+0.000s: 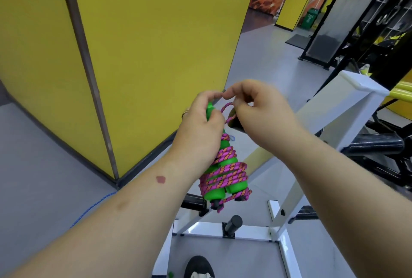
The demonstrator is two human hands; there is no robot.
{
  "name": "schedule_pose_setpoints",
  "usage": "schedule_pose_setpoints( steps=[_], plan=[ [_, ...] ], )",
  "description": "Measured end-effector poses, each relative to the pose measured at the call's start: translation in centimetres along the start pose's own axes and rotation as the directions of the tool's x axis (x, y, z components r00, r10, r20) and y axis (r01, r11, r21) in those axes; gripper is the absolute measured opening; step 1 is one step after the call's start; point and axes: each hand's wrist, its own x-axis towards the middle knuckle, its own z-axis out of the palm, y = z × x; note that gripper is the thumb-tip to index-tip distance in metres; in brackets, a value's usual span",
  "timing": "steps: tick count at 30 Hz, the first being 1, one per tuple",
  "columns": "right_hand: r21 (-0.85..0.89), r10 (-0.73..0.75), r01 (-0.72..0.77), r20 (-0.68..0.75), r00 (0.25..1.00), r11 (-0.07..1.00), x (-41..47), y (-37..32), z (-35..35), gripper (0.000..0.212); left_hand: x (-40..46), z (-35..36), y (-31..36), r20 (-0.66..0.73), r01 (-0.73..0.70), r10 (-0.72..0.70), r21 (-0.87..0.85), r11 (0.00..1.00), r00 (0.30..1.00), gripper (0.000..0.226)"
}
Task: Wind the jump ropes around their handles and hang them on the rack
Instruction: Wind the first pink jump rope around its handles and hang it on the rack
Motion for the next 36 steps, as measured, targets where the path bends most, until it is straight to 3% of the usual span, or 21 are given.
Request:
schedule_pose_setpoints(
  steps=[4, 6, 10, 14, 20, 23, 26, 28, 32, 36],
  plan=[
    [-0.014, -0.180, 0.179, -0.069, 0.981, 0.984, -1.4, -3.0, 2.7, 0.028, -1.8, -4.9, 0.6, -0.088, -0.064, 0.067, 0.034, 0.997, 0.994, 0.036],
    [0.098, -0.162, 0.164, -0.029, 0.986, 0.982, -2.4, -5.3, 4.1, 0.024, -3.3, -7.9, 0.9, -0.123, -0.083, 0.087, 0.037, 0.996, 0.989, 0.036],
    [0.406, -0.082, -0.013, 0.215, 0.973, 0.914, -5.0, -9.6, 7.4, 0.011, -7.3, -14.0, 1.2, -0.194, -0.149, 0.175, 0.142, 0.979, 0.965, 0.037],
    [0.504, -0.033, -0.306, 0.558, 0.829, 0.808, -8.0, -12.8, 11.1, 0.012, -11.5, -18.9, 0.4, -0.265, -0.124, 0.173, 0.192, 0.974, 0.949, 0.041],
    [0.673, -0.056, -0.493, 0.619, 0.783, 0.551, -11.1, -15.5, 15.9, 0.022, -15.5, -23.4, -1.8, -0.391, 0.018, 0.035, 0.132, 0.991, 0.920, 0.072],
    [0.697, -0.050, -0.605, 0.670, 0.740, 0.384, -11.3, -15.9, 17.4, 0.021, -16.3, -25.3, -2.6, -0.289, 0.000, -0.001, -0.004, 1.000, 0.957, 0.067],
    [0.695, -0.051, -0.653, 0.695, 0.717, 0.301, -11.5, -15.5, 19.0, 0.022, -16.7, -26.6, -3.8, -0.168, 0.015, -0.031, -0.100, 0.995, 0.985, 0.082],
    [0.697, -0.036, -0.653, 0.692, 0.721, 0.298, -11.6, -14.9, 19.9, 0.022, -16.7, -27.3, -4.8, -0.189, 0.052, -0.053, -0.011, 0.999, 0.981, 0.093],
    [0.706, 0.049, -0.661, 0.673, 0.738, 0.253, -11.0, -14.0, 21.3, 0.019, -16.3, -27.7, -5.8, -0.295, 0.179, -0.063, 0.384, 0.906, 0.953, 0.102],
    [0.735, 0.097, -0.649, 0.644, 0.759, 0.196, -10.5, -13.3, 22.2, 0.019, -15.3, -27.8, -5.9, -0.302, 0.199, -0.035, 0.532, 0.823, 0.953, 0.097]
  ],
)
